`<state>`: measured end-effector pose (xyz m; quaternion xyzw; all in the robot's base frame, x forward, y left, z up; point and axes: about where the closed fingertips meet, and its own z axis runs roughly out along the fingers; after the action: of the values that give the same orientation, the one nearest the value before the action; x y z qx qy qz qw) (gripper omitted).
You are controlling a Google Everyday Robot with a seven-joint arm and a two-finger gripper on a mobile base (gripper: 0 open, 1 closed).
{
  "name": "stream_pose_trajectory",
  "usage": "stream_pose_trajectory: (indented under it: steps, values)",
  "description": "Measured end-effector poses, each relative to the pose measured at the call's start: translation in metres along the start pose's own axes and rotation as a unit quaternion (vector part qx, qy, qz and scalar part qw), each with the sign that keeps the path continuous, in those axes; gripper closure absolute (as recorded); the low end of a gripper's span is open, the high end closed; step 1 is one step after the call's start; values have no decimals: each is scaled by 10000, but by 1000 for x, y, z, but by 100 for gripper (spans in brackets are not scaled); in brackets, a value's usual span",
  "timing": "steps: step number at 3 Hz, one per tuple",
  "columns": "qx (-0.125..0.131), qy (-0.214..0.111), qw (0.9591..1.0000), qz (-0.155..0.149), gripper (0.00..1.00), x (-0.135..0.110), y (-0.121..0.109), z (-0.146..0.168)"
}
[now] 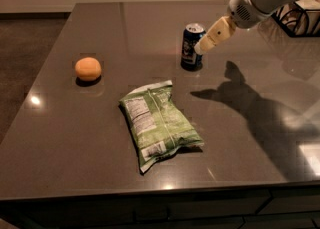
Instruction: Move pepsi can near orange
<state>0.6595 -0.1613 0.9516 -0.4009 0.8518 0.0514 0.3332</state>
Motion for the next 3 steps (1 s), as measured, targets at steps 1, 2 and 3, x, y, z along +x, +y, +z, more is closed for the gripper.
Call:
stream_pose_trajectory:
  steps: [1,2,3]
  values:
    - [-164,-115,9995,226,0,-17,-1,39]
    - [-187,-67,9995,235,0,-20,3,52]
    - [-220,-25,9995,229,14,-21,6,59]
